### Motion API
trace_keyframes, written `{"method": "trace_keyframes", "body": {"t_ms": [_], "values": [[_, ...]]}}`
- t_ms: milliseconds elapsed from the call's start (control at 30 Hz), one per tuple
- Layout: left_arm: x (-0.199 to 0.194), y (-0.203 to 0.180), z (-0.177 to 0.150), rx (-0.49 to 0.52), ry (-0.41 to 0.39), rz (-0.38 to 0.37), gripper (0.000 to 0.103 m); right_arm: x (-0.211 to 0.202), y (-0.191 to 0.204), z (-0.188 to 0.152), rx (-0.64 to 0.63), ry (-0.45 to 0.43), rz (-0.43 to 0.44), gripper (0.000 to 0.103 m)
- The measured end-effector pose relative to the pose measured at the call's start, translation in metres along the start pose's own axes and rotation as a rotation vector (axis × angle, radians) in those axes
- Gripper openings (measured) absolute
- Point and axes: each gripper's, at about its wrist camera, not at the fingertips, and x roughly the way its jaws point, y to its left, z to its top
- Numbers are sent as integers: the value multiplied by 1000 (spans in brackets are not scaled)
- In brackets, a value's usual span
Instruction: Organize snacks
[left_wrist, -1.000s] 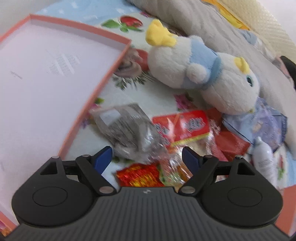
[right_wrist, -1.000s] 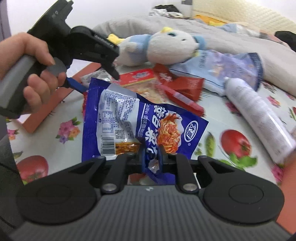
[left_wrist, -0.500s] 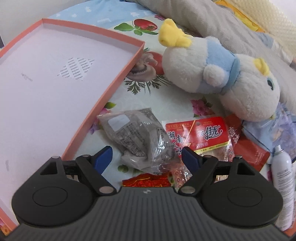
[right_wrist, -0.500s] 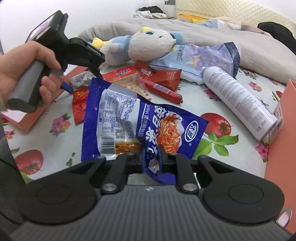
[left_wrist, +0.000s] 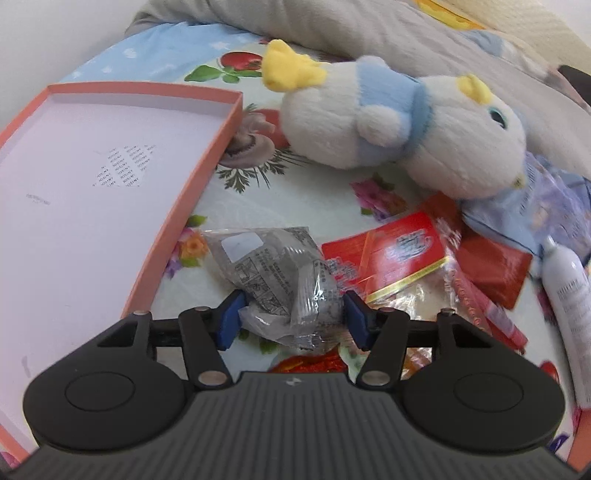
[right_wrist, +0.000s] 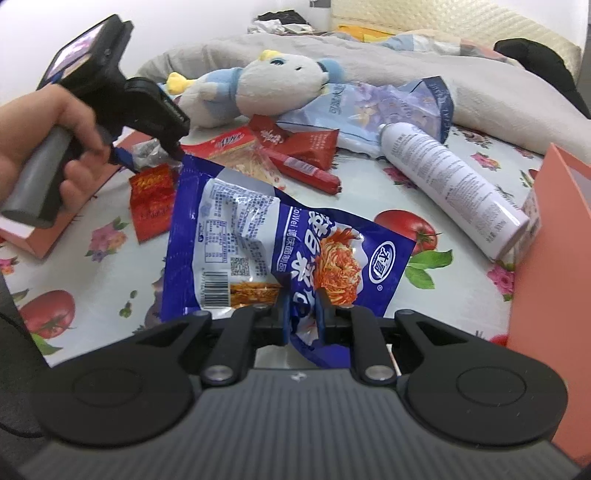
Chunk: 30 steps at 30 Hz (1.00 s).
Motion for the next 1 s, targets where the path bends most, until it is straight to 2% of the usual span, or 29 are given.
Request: {"method": "trace_keyframes", "body": {"t_ms": [367, 667, 833, 1000], "values": [[-46, 6, -18, 111, -42, -91, 63, -16, -4, -3, 93, -12, -59, 16], [-84, -6, -47, 208, -25, -190, 63, -33, -8, -5, 164, -7, -100, 16], [-101, -19, -62, 274, -52, -202, 63, -35, -11, -9, 178, 1, -105, 15], [-109, -26, -73, 317, -45, -220, 63, -41, -15, -12, 211, -14, -120, 15]]}}
